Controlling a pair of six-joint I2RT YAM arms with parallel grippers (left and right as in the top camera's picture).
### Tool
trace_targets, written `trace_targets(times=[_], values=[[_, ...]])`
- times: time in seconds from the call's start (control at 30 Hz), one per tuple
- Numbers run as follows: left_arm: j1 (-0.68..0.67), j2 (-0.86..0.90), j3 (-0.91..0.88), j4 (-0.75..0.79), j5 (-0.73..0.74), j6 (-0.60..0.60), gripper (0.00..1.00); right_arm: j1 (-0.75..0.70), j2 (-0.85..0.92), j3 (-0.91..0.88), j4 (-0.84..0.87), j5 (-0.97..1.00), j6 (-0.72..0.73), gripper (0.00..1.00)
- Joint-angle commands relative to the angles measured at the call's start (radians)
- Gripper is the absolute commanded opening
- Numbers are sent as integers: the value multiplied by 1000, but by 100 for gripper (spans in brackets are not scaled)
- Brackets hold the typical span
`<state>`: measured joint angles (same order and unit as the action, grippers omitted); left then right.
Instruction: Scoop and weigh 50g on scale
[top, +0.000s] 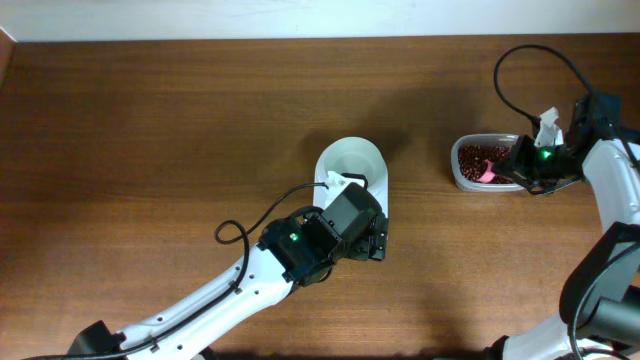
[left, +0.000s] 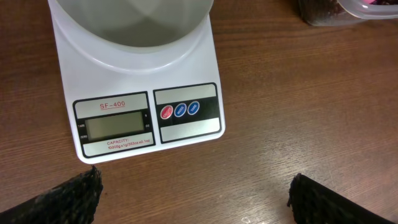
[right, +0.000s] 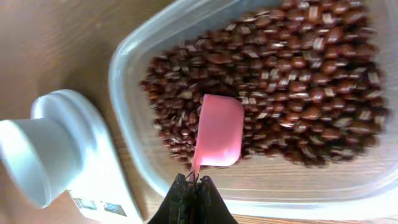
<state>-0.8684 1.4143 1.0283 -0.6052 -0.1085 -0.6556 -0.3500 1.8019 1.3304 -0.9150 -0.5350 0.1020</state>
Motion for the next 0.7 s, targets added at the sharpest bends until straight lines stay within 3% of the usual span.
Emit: trace_targets(times=[0.0, 0.13, 0.67], values=[[-2, -7, 3, 1, -11, -12, 99, -36, 8, -7, -2, -113, -24, 4], [-2, -7, 3, 1, -11, -12, 99, -75, 8, -7, -12, -117, -26, 4], [-2, -7, 3, 1, -11, -12, 99, -259, 8, -8, -142, -431, -185, 4]])
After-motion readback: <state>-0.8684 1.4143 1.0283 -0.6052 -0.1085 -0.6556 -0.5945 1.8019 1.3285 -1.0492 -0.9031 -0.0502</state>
